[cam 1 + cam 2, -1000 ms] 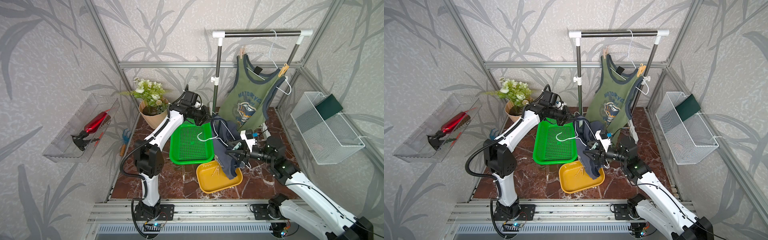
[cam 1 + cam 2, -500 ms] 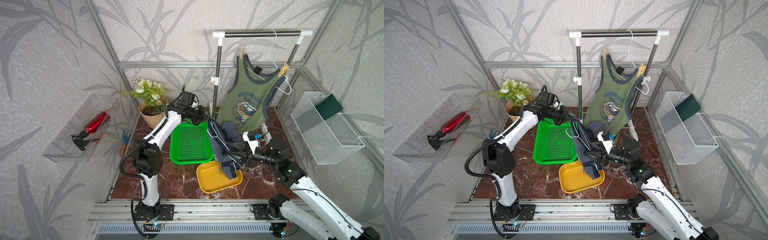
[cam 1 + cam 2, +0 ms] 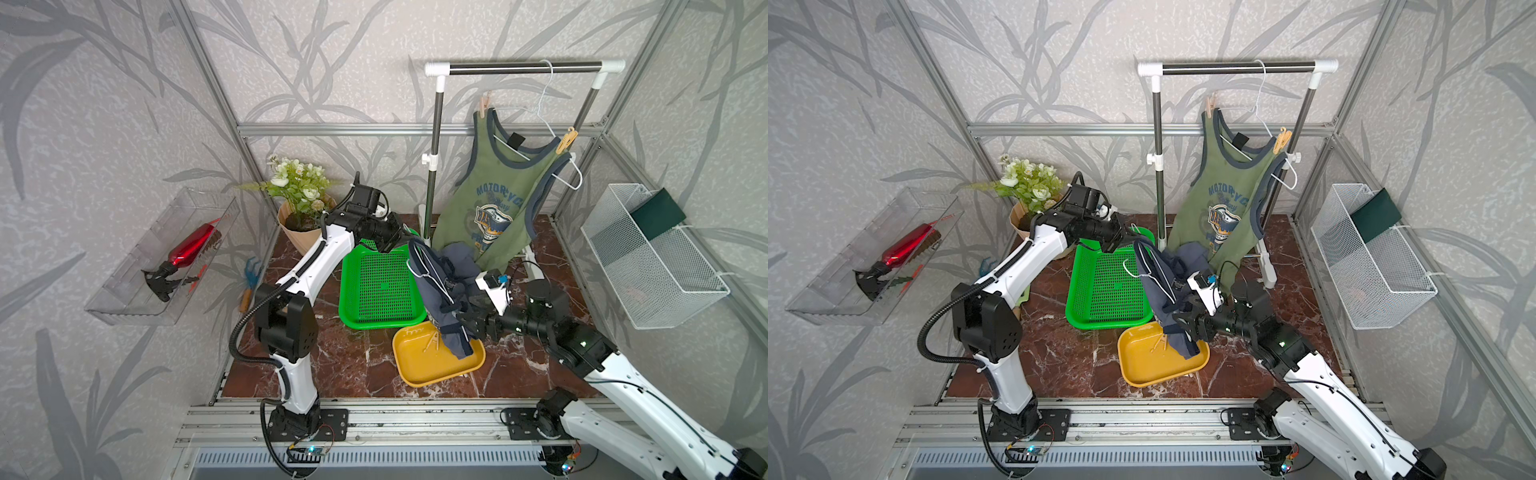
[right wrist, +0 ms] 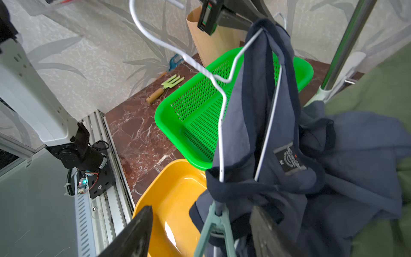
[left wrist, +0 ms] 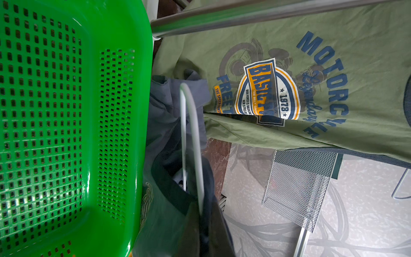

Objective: Remove the clothespins securing tank tops to the hanger
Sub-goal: Adjust the hanger.

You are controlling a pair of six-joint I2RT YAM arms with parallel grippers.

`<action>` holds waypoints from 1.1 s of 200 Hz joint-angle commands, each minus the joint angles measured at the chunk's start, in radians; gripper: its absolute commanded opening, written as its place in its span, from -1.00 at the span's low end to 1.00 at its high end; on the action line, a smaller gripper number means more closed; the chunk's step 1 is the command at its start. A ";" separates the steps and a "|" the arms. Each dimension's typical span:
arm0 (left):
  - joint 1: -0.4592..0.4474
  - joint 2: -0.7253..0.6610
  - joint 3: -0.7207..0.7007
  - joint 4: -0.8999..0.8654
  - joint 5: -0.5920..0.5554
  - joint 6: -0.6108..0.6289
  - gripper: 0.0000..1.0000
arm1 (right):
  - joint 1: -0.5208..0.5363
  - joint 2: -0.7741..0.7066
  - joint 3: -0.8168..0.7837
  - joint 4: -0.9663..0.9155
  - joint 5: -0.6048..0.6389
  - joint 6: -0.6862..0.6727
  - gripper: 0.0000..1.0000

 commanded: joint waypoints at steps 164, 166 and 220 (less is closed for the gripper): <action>0.038 -0.222 -0.342 0.178 -0.062 -0.200 -1.00 | 0.190 0.475 0.479 -0.262 0.092 -0.181 0.18; 0.038 -0.223 -0.342 0.177 -0.062 -0.201 -1.00 | 0.193 0.483 0.483 -0.262 0.092 -0.183 0.16; 0.043 -0.251 -0.392 0.218 -0.063 -0.241 -1.00 | 0.203 0.580 0.495 -0.221 0.159 -0.198 -0.18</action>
